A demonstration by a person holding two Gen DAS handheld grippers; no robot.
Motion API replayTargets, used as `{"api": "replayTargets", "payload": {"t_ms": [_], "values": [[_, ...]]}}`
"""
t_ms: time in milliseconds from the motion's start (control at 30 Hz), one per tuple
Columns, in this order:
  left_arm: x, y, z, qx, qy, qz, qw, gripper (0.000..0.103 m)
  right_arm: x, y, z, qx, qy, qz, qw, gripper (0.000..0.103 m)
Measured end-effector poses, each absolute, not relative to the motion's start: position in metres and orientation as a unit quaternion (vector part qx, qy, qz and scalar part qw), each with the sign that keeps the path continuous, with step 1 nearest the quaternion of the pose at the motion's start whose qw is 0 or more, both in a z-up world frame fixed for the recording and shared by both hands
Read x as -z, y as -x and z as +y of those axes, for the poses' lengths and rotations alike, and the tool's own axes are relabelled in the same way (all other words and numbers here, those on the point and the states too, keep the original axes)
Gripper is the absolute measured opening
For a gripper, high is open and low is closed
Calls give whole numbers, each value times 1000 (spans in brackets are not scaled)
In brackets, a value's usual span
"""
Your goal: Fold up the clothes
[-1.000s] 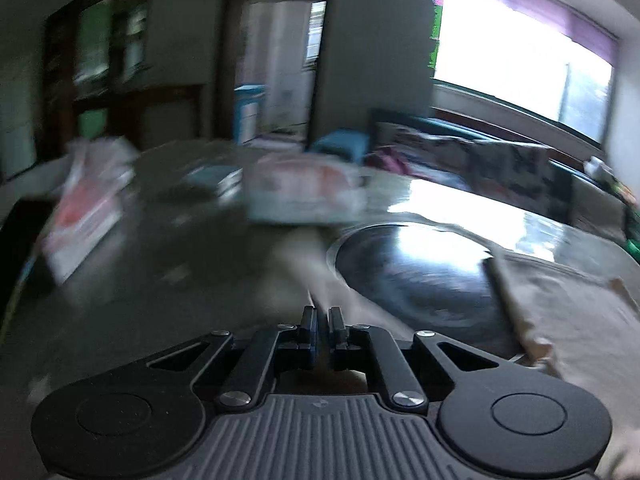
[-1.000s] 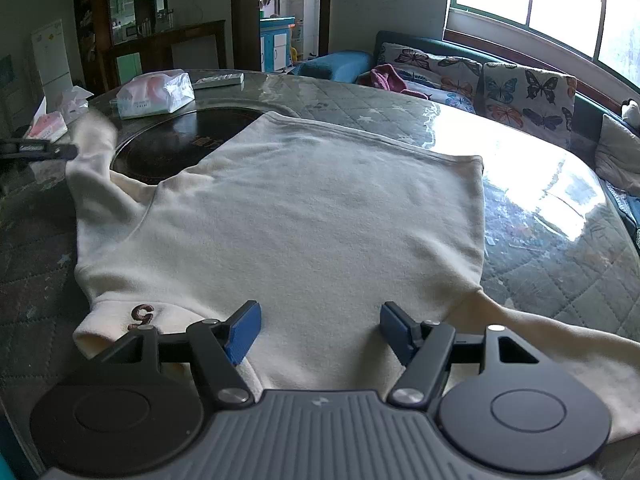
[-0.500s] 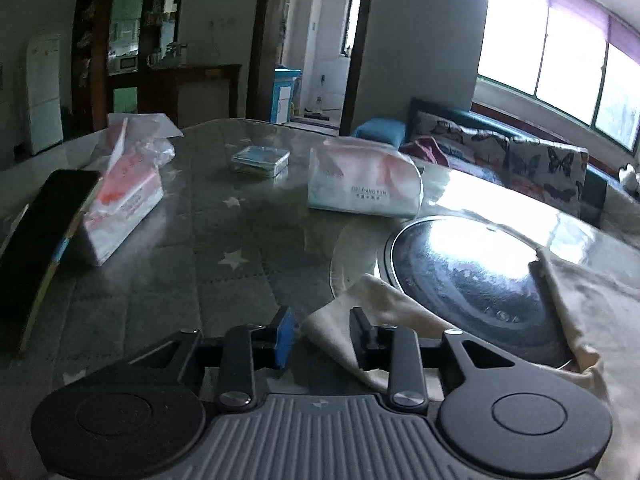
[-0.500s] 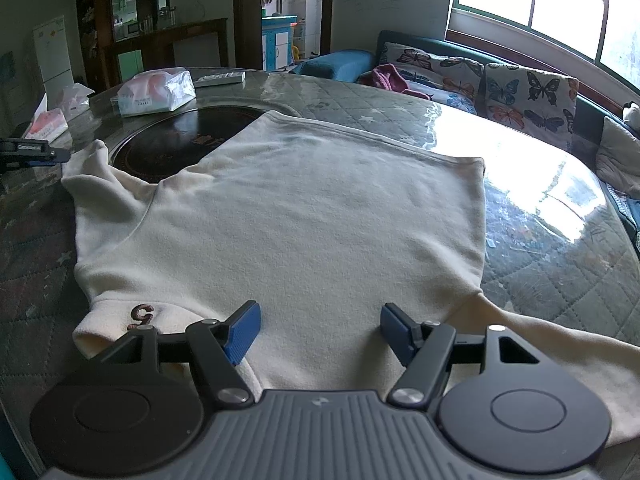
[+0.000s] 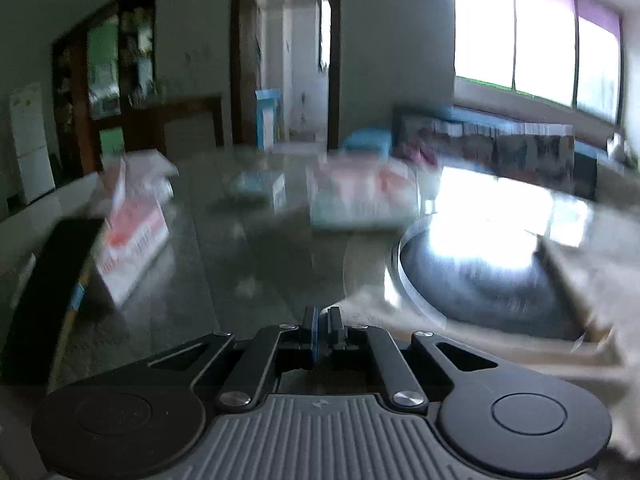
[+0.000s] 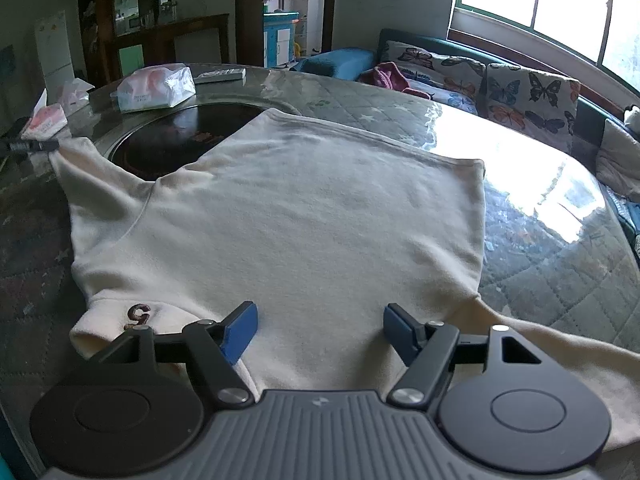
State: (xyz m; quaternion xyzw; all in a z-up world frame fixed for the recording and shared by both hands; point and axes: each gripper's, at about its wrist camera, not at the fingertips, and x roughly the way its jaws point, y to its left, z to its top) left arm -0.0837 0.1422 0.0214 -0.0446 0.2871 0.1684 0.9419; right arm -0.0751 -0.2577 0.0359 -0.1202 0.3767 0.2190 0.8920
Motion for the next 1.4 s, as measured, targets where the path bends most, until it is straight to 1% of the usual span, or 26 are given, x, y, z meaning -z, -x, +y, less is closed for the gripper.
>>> {"api": "replayTargets", "payload": {"t_ms": [67,133,200,300,367,433,467,533,567,600,633,700,733,767,833,867,900,933,967,1067,1233,1300,1333,1400], "values": [[-19,82,141,-169,40,296,939,10,-42,77,-253,-226,125,369,893,71],[-21,82,140,-171,34,293,940,18,-49,80,-247,-242,128,361,891,70],[-27,81,140,-172,30,288,942,30,-56,85,-234,-273,134,355,884,69],[-36,78,141,-166,26,281,945,40,-61,95,-208,-332,152,347,864,64],[-40,72,140,-150,16,285,947,42,-61,100,-192,-364,161,343,851,63],[-39,63,137,-137,1,291,947,42,-60,106,-172,-399,174,338,834,59],[-37,58,136,-130,-7,294,947,42,-59,107,-164,-410,180,337,828,53],[-31,49,134,-118,-22,305,945,41,-55,110,-151,-424,188,336,820,50],[-28,45,133,-110,-26,312,943,38,-53,111,-145,-431,193,336,815,46],[-25,43,132,-103,-27,318,942,31,-52,112,-138,-438,197,335,810,44],[-22,40,132,-95,-26,324,941,27,-49,112,-132,-443,202,334,807,44],[-17,38,131,-85,-30,326,941,15,-43,112,-124,-448,207,334,803,38],[-16,37,130,-81,-33,323,942,11,-41,112,-121,-449,209,335,802,37],[-16,37,128,-78,-37,321,943,7,-39,111,-119,-448,212,337,801,32],[-16,38,125,-79,-46,315,945,5,-36,110,-117,-447,215,339,799,26],[-17,39,123,-86,-53,310,945,5,-35,109,-117,-448,216,340,798,19],[-20,41,121,-92,-60,300,948,5,-35,110,-117,-449,217,341,797,15],[-23,44,119,-96,-66,288,951,5,-34,110,-118,-451,217,342,795,13],[-26,47,118,-99,-71,276,953,5,-34,110,-118,-454,217,343,793,8],[-28,49,117,-102,-85,269,954,5,-34,114,-117,-467,223,341,785,8],[-16,41,118,-103,-95,295,945,6,-38,110,-117,-476,212,342,782,8],[-14,41,119,-105,-98,299,943,9,-43,107,-118,-475,197,335,789,12],[-14,40,119,-106,-98,301,943,9,-44,105,-118,-472,191,333,793,14],[-14,38,121,-107,-98,304,942,9,-43,98,-114,-466,183,333,799,20]]}}
